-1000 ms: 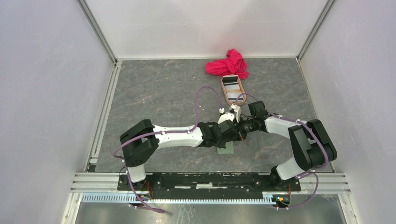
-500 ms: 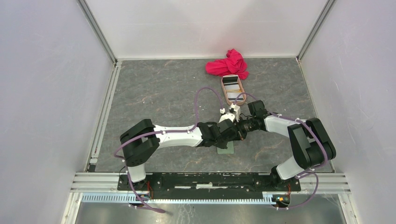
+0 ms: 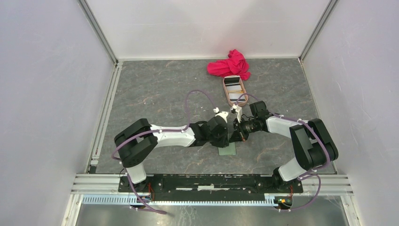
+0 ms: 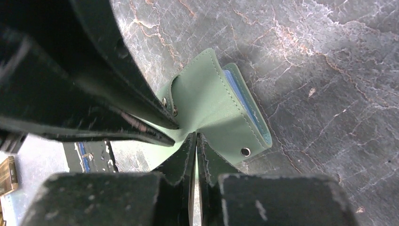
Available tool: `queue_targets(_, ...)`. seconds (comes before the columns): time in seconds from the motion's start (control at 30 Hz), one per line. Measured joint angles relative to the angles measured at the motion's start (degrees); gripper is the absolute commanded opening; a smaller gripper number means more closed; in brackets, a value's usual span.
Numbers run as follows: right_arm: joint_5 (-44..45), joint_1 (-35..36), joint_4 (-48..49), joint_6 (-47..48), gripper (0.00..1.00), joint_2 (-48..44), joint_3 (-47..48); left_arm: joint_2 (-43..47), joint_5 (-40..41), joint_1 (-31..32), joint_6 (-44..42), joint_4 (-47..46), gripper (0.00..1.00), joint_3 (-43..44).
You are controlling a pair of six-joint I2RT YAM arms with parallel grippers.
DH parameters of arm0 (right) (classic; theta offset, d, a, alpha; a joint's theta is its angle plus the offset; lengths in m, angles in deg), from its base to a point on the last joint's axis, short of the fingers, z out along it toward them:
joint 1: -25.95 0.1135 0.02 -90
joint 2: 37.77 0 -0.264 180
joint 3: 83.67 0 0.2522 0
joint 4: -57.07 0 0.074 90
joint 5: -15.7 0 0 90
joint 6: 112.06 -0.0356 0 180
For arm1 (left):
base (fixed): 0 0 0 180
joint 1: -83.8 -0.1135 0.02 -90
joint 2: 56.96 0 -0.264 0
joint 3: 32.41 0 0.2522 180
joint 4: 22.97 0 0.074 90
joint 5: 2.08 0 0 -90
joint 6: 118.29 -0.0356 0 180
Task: Put the credit cards into the card holder
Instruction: Close the card holder at the center of the board.
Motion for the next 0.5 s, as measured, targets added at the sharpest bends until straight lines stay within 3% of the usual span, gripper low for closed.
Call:
queue_targets(0.3, -0.74, 0.02, -0.55, 1.92, 0.15, -0.02, 0.20, 3.67, -14.84, -4.66, 1.97, -17.77, 0.25, -11.30)
queue_targets(0.5, -2.05, 1.01, -4.13, 7.52, 0.21, -1.09, 0.28, 17.00, -16.15, -4.52, 1.70, -21.51, 0.36, -16.55)
